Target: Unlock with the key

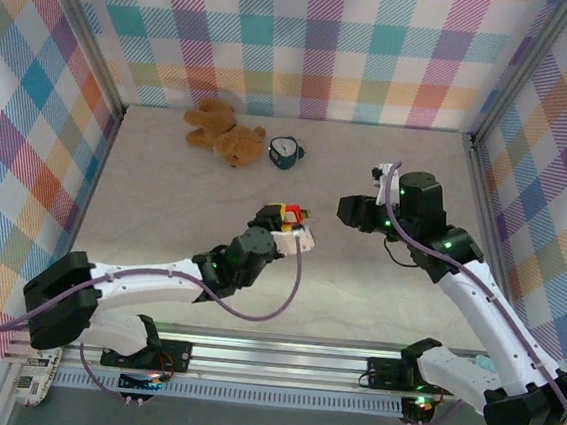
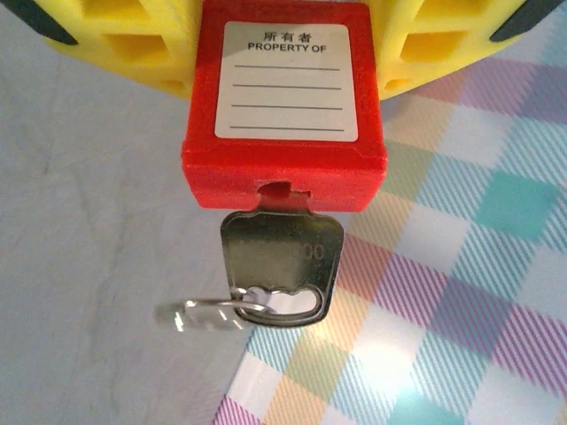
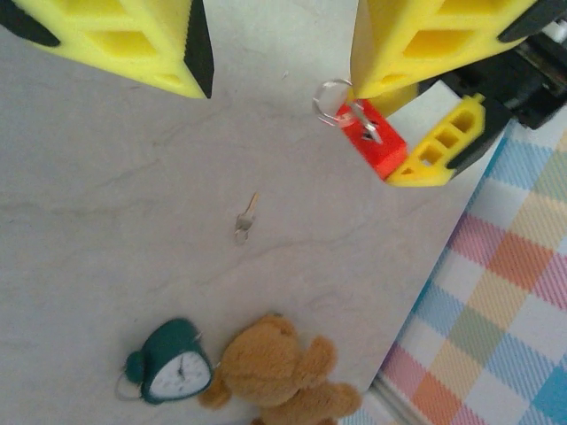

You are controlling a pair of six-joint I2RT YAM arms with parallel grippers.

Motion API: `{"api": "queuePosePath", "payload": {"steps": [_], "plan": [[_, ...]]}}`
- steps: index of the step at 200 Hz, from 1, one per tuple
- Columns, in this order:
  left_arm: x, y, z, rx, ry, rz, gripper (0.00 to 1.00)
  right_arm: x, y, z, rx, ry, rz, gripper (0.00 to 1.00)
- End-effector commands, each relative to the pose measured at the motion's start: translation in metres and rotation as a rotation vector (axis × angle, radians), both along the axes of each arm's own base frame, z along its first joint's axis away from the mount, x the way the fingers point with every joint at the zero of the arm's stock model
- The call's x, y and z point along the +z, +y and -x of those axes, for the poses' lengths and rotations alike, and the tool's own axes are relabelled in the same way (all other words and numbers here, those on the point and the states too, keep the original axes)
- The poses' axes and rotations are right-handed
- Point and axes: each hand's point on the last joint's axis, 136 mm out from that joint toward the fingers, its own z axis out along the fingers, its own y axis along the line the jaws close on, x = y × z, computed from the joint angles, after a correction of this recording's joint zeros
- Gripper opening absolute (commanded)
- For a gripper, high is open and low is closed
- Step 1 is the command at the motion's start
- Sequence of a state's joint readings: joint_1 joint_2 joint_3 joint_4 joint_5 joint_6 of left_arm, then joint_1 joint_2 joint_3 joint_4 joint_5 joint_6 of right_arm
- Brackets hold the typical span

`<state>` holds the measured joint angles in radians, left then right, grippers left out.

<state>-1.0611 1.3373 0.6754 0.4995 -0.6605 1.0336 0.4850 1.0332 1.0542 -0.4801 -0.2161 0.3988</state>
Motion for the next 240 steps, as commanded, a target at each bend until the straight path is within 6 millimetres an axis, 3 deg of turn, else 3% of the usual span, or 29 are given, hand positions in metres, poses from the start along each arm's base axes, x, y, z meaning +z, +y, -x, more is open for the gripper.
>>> {"api": "queuePosePath", "payload": {"steps": [1,46,68,128,240], "plan": [[0.029,0.0,0.006,0.026,-0.249,-0.1,0.26,-0.003,0.014,0.016,0.129,0.022,-0.029,0.47],[0.015,-0.014,0.03,-0.002,-0.427,-0.195,0.26,-0.027,0.028,0.026,0.231,0.105,-0.022,0.48],[0.001,-0.019,0.029,0.003,-0.412,-0.225,0.25,-0.046,0.033,0.032,0.256,0.149,0.029,0.48],[-0.012,-0.02,0.029,-0.009,-0.397,-0.25,0.25,-0.083,0.033,0.044,0.27,0.214,0.161,0.48],[-0.004,-0.02,0.037,-0.021,-0.413,-0.246,0.24,-0.091,0.025,0.029,0.179,0.226,0.22,0.47]]}}
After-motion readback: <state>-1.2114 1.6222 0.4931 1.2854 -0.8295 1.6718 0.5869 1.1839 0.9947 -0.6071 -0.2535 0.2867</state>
